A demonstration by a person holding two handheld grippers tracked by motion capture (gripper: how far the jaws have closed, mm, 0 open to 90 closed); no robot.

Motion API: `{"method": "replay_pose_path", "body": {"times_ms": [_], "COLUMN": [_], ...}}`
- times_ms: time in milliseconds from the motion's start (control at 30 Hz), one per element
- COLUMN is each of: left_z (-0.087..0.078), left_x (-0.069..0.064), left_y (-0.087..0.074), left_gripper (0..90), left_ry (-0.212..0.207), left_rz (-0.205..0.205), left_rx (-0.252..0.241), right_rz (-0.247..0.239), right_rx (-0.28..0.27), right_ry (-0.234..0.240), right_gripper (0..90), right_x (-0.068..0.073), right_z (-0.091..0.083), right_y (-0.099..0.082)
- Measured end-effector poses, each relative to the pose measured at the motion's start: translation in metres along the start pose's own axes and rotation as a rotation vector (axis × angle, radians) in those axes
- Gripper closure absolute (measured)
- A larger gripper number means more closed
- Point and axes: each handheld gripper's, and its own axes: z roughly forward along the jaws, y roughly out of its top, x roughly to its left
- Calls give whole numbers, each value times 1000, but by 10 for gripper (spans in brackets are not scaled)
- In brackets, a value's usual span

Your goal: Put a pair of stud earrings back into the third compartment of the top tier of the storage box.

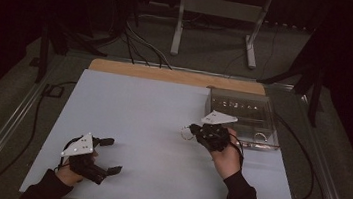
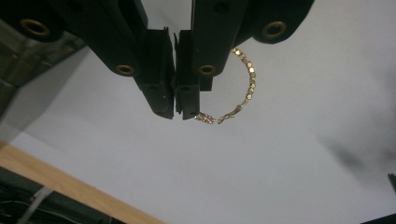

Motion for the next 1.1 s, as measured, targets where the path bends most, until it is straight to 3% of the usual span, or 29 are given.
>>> {"method": "replay_pose_path", "body": {"times_ms": [300,600,1100], "left_z": [0,0,0], "left_x": [0,0,1], "left_y": [0,0,1], "left_gripper": [5,5,5], "left_ry": [0,-1,-2], "left_rz": [2,0,-1], "left_rx": [-1,-3,-7], "right_rz": [35,87,181], "right_rx": [-23,-80,-107], "right_ry": [-35,-98,-245], "right_gripper": [864,864,863], "right_x": [-15,-38,-86], "right_z": [-17,-46,-88], "right_y": [1,0,-17]}}
